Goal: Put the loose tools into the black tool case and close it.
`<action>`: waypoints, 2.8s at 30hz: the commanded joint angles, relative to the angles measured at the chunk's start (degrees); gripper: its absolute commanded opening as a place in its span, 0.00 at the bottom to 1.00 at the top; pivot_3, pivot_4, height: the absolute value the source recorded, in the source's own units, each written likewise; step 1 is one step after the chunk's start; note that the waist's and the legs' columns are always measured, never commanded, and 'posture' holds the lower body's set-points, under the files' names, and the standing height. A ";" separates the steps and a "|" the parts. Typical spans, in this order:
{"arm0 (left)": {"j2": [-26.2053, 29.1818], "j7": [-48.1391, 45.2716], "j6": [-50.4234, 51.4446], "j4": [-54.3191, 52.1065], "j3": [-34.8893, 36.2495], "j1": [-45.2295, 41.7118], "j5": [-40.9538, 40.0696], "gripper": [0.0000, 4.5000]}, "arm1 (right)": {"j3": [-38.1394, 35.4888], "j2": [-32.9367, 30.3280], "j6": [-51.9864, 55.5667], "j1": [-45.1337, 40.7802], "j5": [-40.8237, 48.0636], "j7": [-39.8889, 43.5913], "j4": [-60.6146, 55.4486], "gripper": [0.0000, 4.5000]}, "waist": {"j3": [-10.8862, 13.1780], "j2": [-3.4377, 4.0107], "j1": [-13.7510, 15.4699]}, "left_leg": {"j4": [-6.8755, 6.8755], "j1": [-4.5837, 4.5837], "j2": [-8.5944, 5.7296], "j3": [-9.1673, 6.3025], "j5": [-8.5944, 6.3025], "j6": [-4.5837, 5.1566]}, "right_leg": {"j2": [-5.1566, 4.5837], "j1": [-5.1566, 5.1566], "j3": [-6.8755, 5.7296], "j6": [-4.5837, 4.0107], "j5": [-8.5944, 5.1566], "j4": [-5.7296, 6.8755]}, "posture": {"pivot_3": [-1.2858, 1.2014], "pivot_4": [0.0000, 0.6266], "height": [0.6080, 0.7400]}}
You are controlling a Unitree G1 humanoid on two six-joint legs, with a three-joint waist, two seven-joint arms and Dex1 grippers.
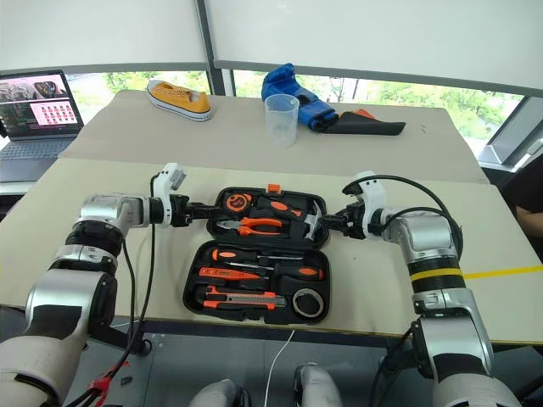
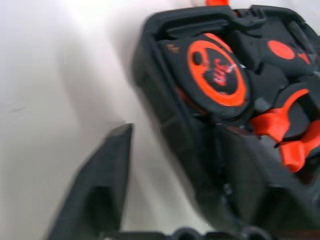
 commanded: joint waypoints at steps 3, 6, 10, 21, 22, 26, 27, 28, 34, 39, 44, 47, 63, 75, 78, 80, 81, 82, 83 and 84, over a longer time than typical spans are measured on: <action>0.34 -1.07 -0.33 -0.15 0.69 -1.08 0.49 0.10 | 0.02 -0.60 0.97 0.55 -0.44 -0.46 -2.04 0.17 | -0.04 0.06 0.11 | 0.03 0.07 0.00 0.00 0.06 -0.10 | -0.06 0.03 0.01 0.00 0.00 0.14 | 0.52 0.24 0.88; 0.49 -1.52 -0.64 -0.14 0.77 -0.43 0.75 0.00 | 0.03 -0.36 1.51 0.79 -0.33 -0.56 -2.70 0.00 | -0.05 0.07 0.09 | 0.04 0.20 0.03 0.00 0.09 -0.13 | -0.05 0.11 0.04 0.00 0.00 0.14 | 0.52 0.24 0.88; 0.68 -2.55 -0.49 -0.78 0.79 0.39 0.67 0.00 | -0.09 0.13 2.01 0.58 -0.11 -0.90 -3.16 0.00 | -0.05 0.08 0.06 | 0.03 0.28 0.05 0.03 0.09 -0.14 | -0.03 0.12 0.14 -0.01 -0.01 0.15 | 0.52 0.24 0.88; -0.53 1.28 -15.25 -8.58 7.12 1.21 -2.26 0.00 | -5.19 2.64 -6.61 -2.03 -0.22 -6.96 -5.83 0.00 | -0.04 0.07 -0.37 | 0.08 0.26 0.06 0.05 0.13 -0.18 | -0.05 0.11 0.18 -0.08 0.04 0.14 | 0.52 0.24 0.88; -0.67 0.99 -16.02 -10.19 7.91 1.39 -3.10 0.00 | -5.29 2.68 -8.75 -1.69 -0.98 -7.93 -7.09 0.00 | -0.03 0.07 -0.37 | 0.08 0.25 0.07 0.05 0.16 -0.20 | -0.05 0.10 0.19 -0.10 0.06 0.13 | 0.52 0.24 0.88; -1.16 0.88 -19.62 -16.19 8.75 4.07 -3.98 0.00 | -6.66 3.50 -14.25 0.76 -1.90 -11.28 -11.92 0.00 | -0.02 0.08 -0.45 | 0.06 0.03 0.11 0.09 0.22 -0.27 | 0.02 -0.21 0.28 -0.18 0.11 0.18 | 0.52 0.24 0.88; -1.40 1.74 -21.23 -17.73 9.00 5.08 -3.92 0.00 | -6.88 3.67 -15.88 1.70 -2.11 -11.80 -13.22 0.00 | -0.02 0.08 -0.44 | 0.01 -0.02 0.13 0.10 0.23 -0.28 | 0.06 -0.26 0.24 -0.23 0.14 0.25 | 0.52 0.24 0.88; -1.62 3.02 -22.36 -19.25 9.14 6.15 -3.68 0.00 | -6.63 3.59 -17.95 2.89 -2.85 -12.11 -14.52 0.00 | -0.02 0.08 -0.46 | -0.01 -0.03 0.14 0.10 0.23 -0.29 | 0.08 -0.27 0.21 -0.24 0.14 0.24 | 0.52 0.24 0.88; -2.64 6.02 -23.11 -30.24 8.70 15.33 -3.80 0.00 | -5.54 4.60 -25.22 11.97 -5.56 -14.80 -20.25 0.00 | -0.02 0.08 -0.57 | -0.17 -0.14 0.06 0.12 0.24 -0.29 | 0.11 -0.36 0.13 -0.24 0.13 0.06 | 0.52 0.24 0.88; -3.39 17.57 -34.24 -35.93 8.13 26.18 3.52 0.00 | -3.65 4.31 -36.82 25.56 -10.52 -16.77 -25.61 0.00 | -0.12 0.14 -0.15 | -0.25 -0.02 0.12 0.12 0.23 -0.29 | 0.12 -0.19 0.13 -0.22 0.11 -0.09 | 0.52 0.24 0.88; -2.52 26.72 -40.87 -49.23 11.40 41.12 6.71 0.08 | -4.26 -0.51 -52.55 39.47 -16.37 -16.42 -30.20 0.00 | -0.28 0.13 -0.56 | -1.12 1.10 0.14 0.11 0.22 -0.32 | 0.16 0.77 0.74 -0.09 -0.06 -0.53 | 0.52 0.24 0.88; -1.70 28.77 -37.99 -58.65 13.95 48.98 5.44 0.30 | -7.47 -2.58 -57.50 46.75 -15.09 -15.66 -33.05 0.16 | -0.38 0.08 -0.17 | -1.74 1.99 0.15 0.16 0.18 -0.39 | 0.11 1.29 0.92 0.37 -0.40 -0.78 | 0.52 0.24 0.88; 12.86 12.49 -25.65 -46.43 11.57 41.04 -1.64 0.88 | -8.10 -19.74 -37.39 57.56 8.36 11.01 -50.39 0.63 | -0.34 0.04 2.18 | -1.57 1.97 0.24 0.10 0.24 -0.36 | 0.18 1.03 0.70 0.12 -0.42 -0.73 | 0.52 0.24 0.88; -0.10 1.83 -50.78 -5.48 -7.74 6.87 12.90 0.01 | 7.14 -18.88 -28.39 43.09 7.22 17.15 -52.67 0.00 | -0.33 -0.36 2.38 | -1.01 1.44 -0.17 0.14 0.10 -0.07 | 0.16 1.04 0.48 -0.11 -0.08 -0.98 | 0.52 0.24 0.88; -1.77 -1.16 -54.66 -1.29 -10.19 4.60 15.06 0.01 | 8.61 -16.67 -28.06 39.36 1.79 12.53 -48.89 0.00 | -0.33 -0.37 2.25 | -1.00 1.33 -0.24 0.11 0.09 -0.06 | 0.13 1.02 0.46 -0.08 -0.06 -1.02 | 0.52 0.24 0.88; -1.48 -6.42 -57.10 -1.16 -11.21 4.85 14.97 0.01 | 8.51 -16.13 -29.17 37.07 -3.55 8.42 -44.41 0.00 | -0.33 -0.40 1.89 | -0.97 1.29 -0.19 0.09 0.09 -0.06 | 0.13 1.00 0.46 -0.08 -0.06 -1.00 | 0.52 0.24 0.88; -0.89 -9.85 -58.03 -2.03 -11.72 5.54 14.58 0.01 | 8.21 -16.03 -30.03 35.80 -6.63 5.81 -41.36 0.00 | -0.32 -0.42 1.74 | -0.94 1.27 -0.16 0.08 0.10 -0.06 | 0.11 0.98 0.43 -0.07 -0.06 -0.97 | 0.52 0.24 0.88; -0.27 -13.05 -58.41 -2.87 -12.07 6.19 14.11 0.01 | 7.85 -15.93 -30.93 34.68 -9.14 3.65 -38.61 0.00 | -0.32 -0.42 1.68 | -0.86 1.24 0.02 0.08 0.10 -0.06 | 0.12 0.97 0.41 -0.06 -0.06 -0.95 | 0.52 0.24 0.88; 0.12 -15.03 -58.61 -3.35 -12.21 6.57 13.79 0.01 | 7.64 -15.82 -31.52 33.99 -10.63 2.40 -36.90 0.00 | -0.32 -0.42 1.65 | -0.80 1.23 0.02 0.09 0.10 -0.06 | 0.08 0.96 0.41 -0.02 -0.05 -0.93 | 0.52 0.24 0.88; 0.69 -17.63 -58.07 -4.73 -12.13 7.33 12.89 0.01 | 6.74 -15.54 -31.16 33.11 -11.02 1.32 -34.82 0.00 | -0.32 -0.42 1.66 | -0.75 1.21 0.04 0.12 0.10 -0.05 | 0.07 0.96 0.41 0.15 -0.12 -0.94 | 0.52 0.24 0.88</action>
